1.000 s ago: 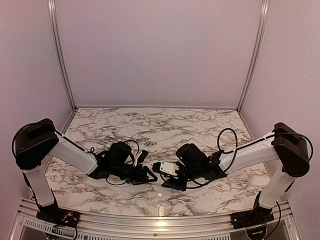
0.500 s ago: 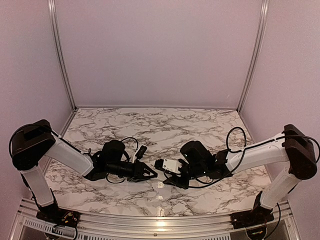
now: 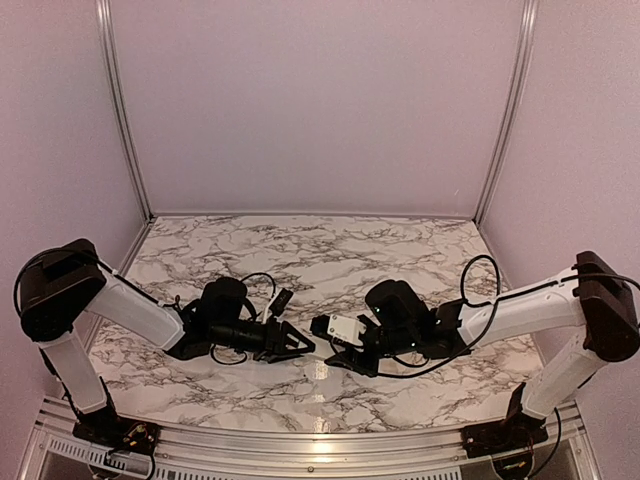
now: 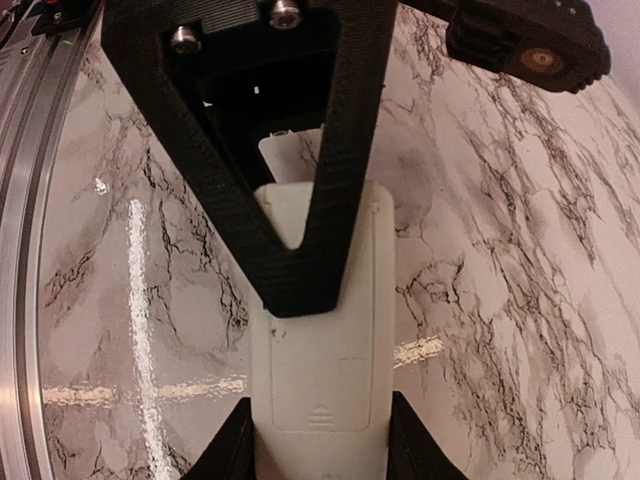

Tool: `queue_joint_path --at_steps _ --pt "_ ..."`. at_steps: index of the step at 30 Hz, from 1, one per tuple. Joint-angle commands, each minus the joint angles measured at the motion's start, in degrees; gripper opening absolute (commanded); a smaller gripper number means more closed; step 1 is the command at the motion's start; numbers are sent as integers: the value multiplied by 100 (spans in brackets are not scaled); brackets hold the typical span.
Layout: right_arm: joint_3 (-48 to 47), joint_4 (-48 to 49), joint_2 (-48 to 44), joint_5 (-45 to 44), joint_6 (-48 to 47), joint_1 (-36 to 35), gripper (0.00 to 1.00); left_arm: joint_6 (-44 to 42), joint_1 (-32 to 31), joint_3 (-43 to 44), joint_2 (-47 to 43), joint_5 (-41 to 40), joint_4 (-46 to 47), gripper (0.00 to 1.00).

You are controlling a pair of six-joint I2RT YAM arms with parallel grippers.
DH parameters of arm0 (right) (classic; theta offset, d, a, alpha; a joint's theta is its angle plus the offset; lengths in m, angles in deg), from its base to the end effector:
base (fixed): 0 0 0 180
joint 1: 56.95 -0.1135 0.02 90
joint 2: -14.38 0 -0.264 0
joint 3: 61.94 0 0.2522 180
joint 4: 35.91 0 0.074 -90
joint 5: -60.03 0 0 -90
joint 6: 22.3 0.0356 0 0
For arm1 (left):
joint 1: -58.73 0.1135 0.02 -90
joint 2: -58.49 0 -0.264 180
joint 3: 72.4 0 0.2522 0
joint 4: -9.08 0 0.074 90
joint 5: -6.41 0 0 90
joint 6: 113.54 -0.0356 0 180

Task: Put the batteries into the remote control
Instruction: Pass from the right arm to the left

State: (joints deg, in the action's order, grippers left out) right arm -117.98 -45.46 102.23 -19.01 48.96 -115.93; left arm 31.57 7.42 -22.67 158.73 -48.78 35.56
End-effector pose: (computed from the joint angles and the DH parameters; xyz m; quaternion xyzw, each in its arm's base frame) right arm 0.1520 0.2659 0.1724 -0.5998 0.6817 0.2227 0.3550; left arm 0.1852 -0.2637 0.1366 0.1362 0.8054 -0.5663 0.1102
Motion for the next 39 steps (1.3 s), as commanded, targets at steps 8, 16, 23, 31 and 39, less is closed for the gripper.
queue_joint_path --at_steps 8,16,23,31,39 --pt "-354 61 113 -262 -73 -131 0 -664 -132 665 61 -420 -1632 34" --pt "-158 144 -93 -314 -77 -131 0 -138 -51 110 -3 155 -370 22" --pt "-56 201 -201 -372 -86 -131 0 209 93 -207 -38 425 219 23" --pt "-148 156 -140 -285 -112 -132 0 -319 72 12 -171 271 -370 32" --pt "-267 -38 25 129 103 -127 0 -1117 108 85 -982 -312 -794 71"
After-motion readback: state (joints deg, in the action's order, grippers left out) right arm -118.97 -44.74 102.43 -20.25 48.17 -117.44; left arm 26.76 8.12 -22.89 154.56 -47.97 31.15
